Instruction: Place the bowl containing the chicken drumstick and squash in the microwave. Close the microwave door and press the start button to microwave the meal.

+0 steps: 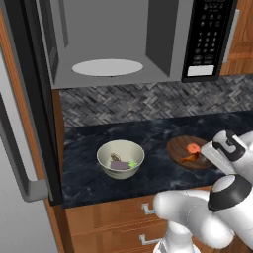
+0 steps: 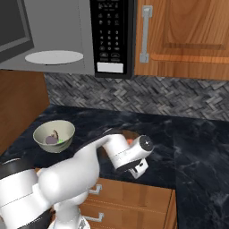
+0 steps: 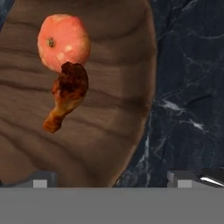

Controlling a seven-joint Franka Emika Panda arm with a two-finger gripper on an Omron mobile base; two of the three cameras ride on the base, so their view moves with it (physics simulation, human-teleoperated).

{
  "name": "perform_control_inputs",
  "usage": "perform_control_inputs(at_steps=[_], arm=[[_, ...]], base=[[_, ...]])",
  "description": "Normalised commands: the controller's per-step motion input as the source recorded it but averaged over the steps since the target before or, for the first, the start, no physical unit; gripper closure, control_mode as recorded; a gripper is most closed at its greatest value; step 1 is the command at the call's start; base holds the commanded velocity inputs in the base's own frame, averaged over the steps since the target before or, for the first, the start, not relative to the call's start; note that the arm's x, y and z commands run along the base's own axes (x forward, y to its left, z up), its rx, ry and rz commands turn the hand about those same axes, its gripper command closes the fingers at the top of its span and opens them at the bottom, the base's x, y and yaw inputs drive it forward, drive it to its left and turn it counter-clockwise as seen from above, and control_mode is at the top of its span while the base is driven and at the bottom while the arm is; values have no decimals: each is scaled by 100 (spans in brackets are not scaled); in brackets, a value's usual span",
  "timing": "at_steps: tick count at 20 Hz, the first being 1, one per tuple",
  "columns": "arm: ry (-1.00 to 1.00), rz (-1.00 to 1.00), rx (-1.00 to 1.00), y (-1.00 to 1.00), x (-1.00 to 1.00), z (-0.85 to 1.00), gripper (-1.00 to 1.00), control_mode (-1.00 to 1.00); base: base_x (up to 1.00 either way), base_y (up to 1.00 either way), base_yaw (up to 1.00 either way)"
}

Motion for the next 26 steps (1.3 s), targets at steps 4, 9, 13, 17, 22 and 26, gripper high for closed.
perform_control_inputs(at_steps=[4,9,13,17,22,26], arm=[[0,0,3,0,20,-3,-100,-100],[0,0,1,0,18,-9,-100,-100],[0,0,0,0,11,-16,-100,-100],[0,0,0,0,8,-17,100,-100],[0,0,0,0,6,-14,100,-100],[0,0,0,0,1,-2,100,-100]], base=[[0,0,0],[0,0,0],[0,0,0],[0,0,0],[0,0,0],[0,0,0]])
